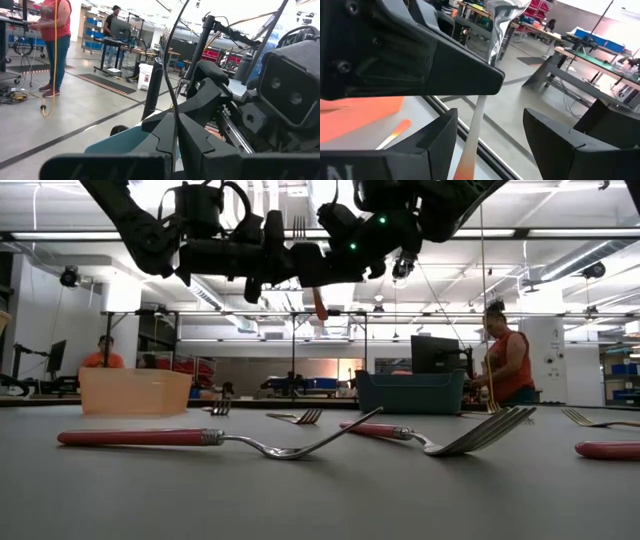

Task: Sort silverware by color (type)
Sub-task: Put the orange fork into the blue bin

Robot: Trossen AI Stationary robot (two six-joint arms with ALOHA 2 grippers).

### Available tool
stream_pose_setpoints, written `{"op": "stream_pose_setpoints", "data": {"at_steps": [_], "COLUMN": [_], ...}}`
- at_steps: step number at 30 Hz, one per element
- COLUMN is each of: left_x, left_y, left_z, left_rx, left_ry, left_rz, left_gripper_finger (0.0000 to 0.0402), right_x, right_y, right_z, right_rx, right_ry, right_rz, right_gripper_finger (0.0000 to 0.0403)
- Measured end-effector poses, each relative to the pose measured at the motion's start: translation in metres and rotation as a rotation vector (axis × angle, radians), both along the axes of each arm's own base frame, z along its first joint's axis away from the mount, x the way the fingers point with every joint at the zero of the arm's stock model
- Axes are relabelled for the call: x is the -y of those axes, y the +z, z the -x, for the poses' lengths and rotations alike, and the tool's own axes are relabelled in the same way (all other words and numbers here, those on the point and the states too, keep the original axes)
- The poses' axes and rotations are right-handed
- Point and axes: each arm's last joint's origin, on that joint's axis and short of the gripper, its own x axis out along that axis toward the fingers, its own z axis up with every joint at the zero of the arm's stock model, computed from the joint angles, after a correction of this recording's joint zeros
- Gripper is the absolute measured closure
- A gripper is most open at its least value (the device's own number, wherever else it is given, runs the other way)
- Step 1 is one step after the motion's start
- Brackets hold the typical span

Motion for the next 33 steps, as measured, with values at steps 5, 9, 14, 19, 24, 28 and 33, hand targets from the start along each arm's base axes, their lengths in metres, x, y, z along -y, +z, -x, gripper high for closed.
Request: {"op": "stream_pose_setpoints", "data": {"at_steps": [5,9,14,19,24,28,33], "left_x": [0.0001,0.0001,0.0001,0.0001,0.0000,0.0000,0.0000], "left_y": [0.0000,0.0000,0.0000,-0.0001,0.0000,0.0000,0.0000], "left_z": [0.0000,-0.0001,-0.0001,0.0000,0.0000,0.0000,0.0000], "left_rx": [0.000,-0.001,-0.001,0.000,0.000,0.000,0.000], "left_ry": [0.000,-0.001,-0.001,-0.001,-0.001,-0.001,-0.001], "left_rz": [-0.001,-0.001,-0.001,0.001,0.002,0.002,0.002], "left_gripper_finger": [0.0401,0.0402,0.0402,0.0402,0.0402,0.0402,0.0402], "right_x": [0.0000,0.0000,0.0007,0.0008,0.0004,-0.0003,-0.0003], "right_y": [-0.0005,-0.0005,-0.0005,-0.0010,-0.0012,-0.0013,-0.0014], "right_z": [0.0002,0.0002,0.0003,0.0004,0.0002,0.0001,0.0001], "right_rx": [0.018,0.023,0.040,0.043,0.014,0.018,0.020], "right_ry": [-0.003,-0.004,-0.008,-0.007,0.006,0.007,0.006], "right_rz": [-0.017,-0.022,-0.037,-0.045,-0.023,-0.027,-0.029], "right_gripper_finger": [0.0188,0.0189,0.0191,0.0222,0.0366,0.0384,0.0387]}}
